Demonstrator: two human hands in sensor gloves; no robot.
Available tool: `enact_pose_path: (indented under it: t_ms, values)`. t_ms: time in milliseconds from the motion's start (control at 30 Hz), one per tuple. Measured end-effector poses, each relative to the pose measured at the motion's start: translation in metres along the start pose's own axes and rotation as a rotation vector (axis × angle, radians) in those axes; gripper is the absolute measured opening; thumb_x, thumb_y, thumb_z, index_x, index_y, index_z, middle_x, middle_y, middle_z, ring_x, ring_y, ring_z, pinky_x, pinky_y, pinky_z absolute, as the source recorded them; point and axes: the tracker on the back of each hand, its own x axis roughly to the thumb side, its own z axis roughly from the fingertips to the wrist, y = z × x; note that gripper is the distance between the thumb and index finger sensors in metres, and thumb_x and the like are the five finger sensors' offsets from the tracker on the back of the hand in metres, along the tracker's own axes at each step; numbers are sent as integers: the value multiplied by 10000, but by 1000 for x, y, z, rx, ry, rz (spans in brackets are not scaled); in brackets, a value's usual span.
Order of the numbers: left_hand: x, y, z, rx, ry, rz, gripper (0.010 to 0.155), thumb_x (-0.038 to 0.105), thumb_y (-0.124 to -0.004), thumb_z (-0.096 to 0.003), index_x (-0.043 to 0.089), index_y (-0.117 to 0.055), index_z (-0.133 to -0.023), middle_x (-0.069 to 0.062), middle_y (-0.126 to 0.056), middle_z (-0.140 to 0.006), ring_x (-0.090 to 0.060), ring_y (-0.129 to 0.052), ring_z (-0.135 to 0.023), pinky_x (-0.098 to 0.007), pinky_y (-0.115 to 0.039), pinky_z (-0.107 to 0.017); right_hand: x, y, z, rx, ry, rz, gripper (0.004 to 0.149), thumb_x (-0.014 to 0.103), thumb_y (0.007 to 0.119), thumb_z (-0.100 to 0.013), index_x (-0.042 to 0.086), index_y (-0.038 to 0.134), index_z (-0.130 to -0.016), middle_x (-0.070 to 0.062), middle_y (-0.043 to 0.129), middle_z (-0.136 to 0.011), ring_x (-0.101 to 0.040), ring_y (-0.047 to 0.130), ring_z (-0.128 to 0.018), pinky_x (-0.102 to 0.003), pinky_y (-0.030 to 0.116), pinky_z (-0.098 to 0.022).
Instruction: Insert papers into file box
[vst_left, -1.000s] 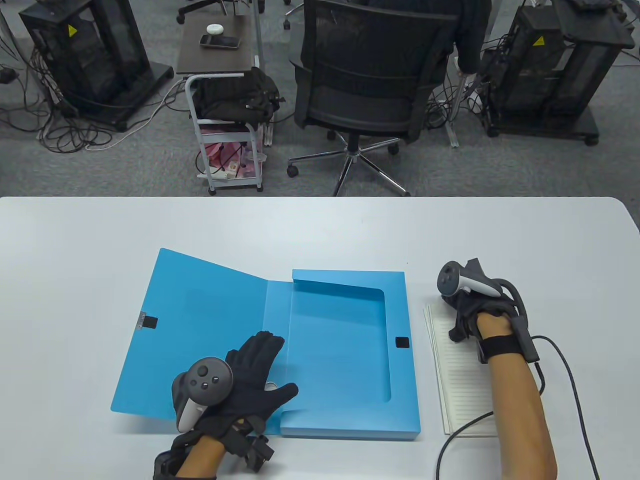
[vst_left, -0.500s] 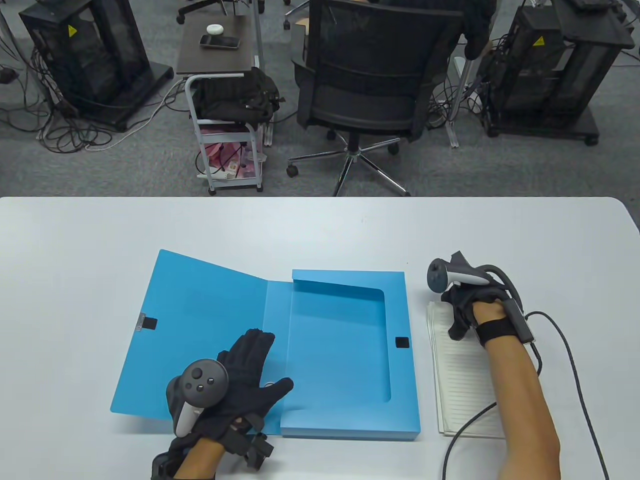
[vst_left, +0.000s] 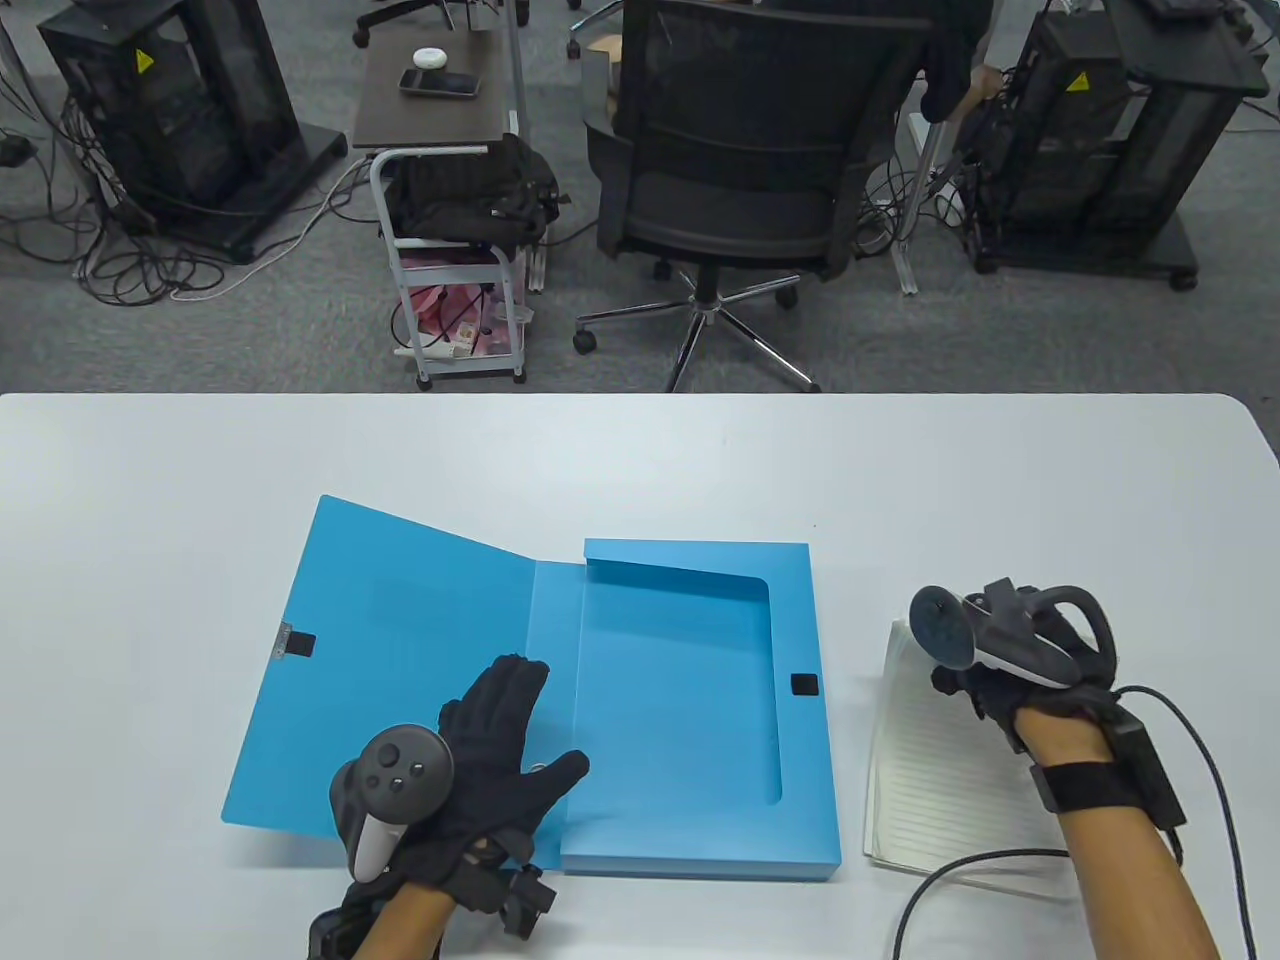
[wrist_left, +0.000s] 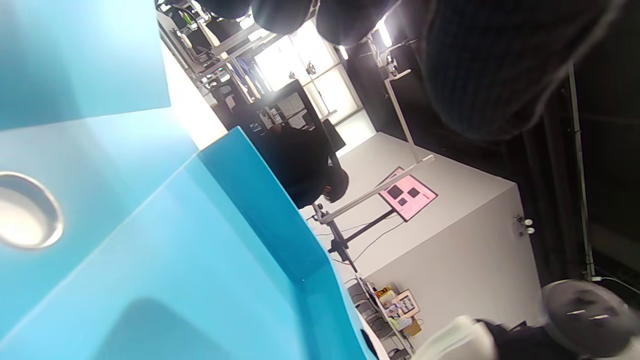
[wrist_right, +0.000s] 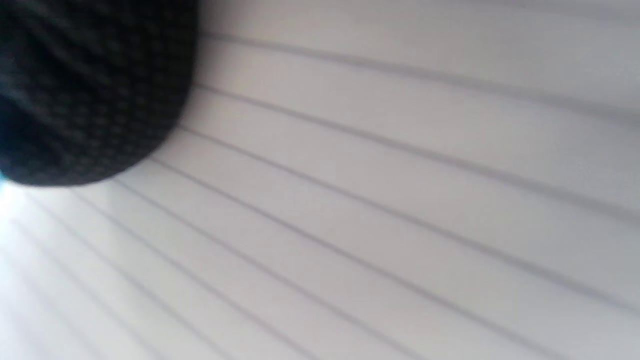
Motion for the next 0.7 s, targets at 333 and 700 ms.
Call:
enact_pose_path:
  t_ms: [333, 700]
  values:
    - [-12, 8, 5, 24, -21, 131, 954, 686, -795, -322, 321, -376, -1097, -77, -356, -1181, -398, -424, -1116, -699, -271, -762, 66, -189, 40, -242, -100, 194, 538, 482, 912, -171, 299, 710, -636, 35, 921, -629, -201, 1025, -427, -538, 768, -604]
    - [-13, 17, 3, 7, -189, 335, 1033, 716, -830, -259, 345, -355, -1098, -51, -349, -1192, -375, -442, -1133, -704, -328, -775, 255, -242, 15, -255, -375, 139, 555, 504, 898, -157, 296, 703, -632, 38, 919, -618, -186, 1015, -409, -537, 751, -625]
